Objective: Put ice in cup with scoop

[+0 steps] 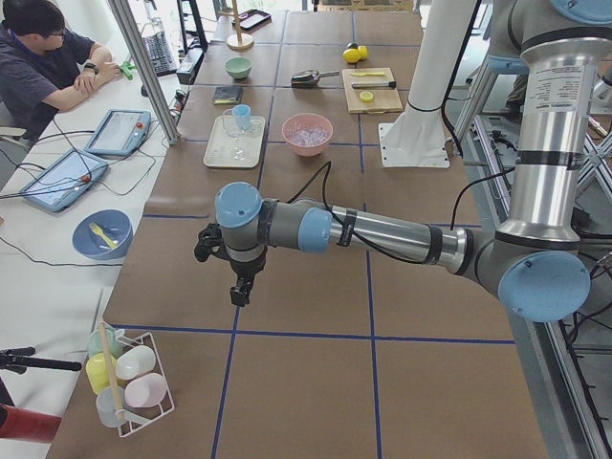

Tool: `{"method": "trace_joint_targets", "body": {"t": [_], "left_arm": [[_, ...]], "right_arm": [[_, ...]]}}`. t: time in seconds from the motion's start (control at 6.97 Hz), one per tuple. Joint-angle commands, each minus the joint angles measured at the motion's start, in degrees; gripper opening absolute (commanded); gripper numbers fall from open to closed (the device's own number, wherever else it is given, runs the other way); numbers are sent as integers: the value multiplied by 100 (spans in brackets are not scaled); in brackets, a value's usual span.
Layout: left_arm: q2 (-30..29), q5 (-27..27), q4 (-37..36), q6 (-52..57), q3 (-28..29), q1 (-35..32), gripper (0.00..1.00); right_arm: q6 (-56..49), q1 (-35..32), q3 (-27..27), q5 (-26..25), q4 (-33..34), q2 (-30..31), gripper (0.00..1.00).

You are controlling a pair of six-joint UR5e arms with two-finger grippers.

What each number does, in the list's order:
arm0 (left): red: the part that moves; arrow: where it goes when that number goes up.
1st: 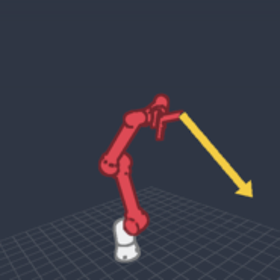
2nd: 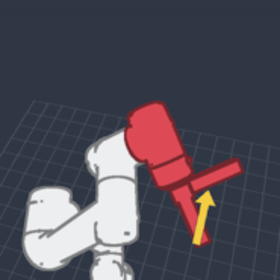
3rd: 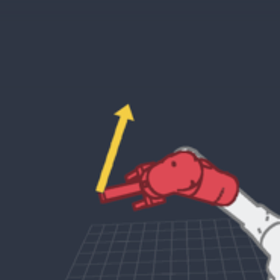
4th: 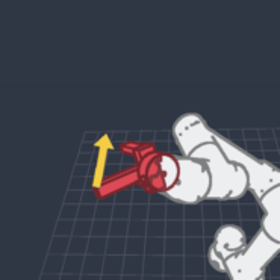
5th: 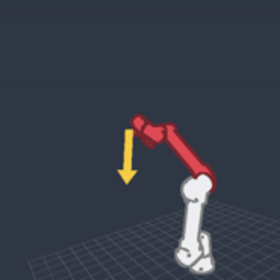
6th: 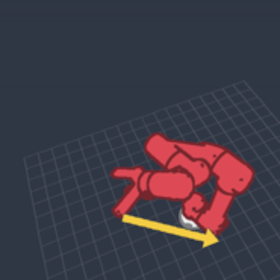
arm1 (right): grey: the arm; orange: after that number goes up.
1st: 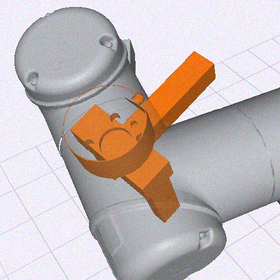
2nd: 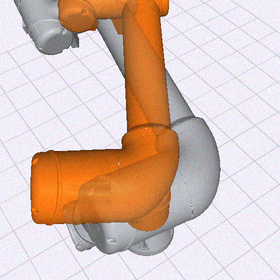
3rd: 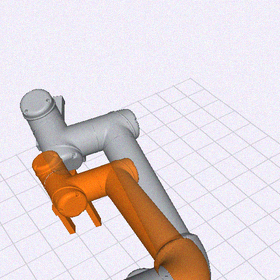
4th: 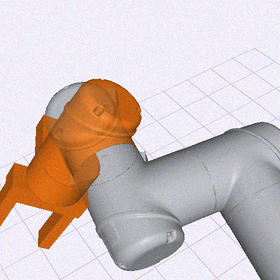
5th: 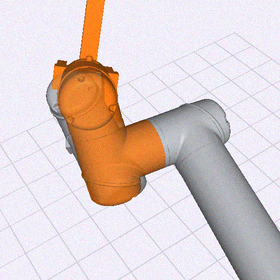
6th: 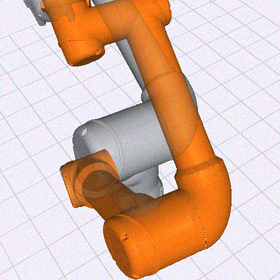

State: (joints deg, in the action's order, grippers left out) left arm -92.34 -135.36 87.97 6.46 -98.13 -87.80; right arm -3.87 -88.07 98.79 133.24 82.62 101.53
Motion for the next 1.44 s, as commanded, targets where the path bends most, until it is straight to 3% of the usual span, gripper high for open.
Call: {"method": "trace_joint_targets", "body": {"t": [0.0,1.15,1.29], "left_arm": [[-12,18,10,4,-22,0,100],[-91,-25,36,-66,-127,-9,100],[-196,9,411,-40,-93,9,100]], "right_arm": [[0,0,0,0,0,-2,100],[79,9,255,-26,0,-326,100],[88,9,255,-9,9,-379,100]]}}
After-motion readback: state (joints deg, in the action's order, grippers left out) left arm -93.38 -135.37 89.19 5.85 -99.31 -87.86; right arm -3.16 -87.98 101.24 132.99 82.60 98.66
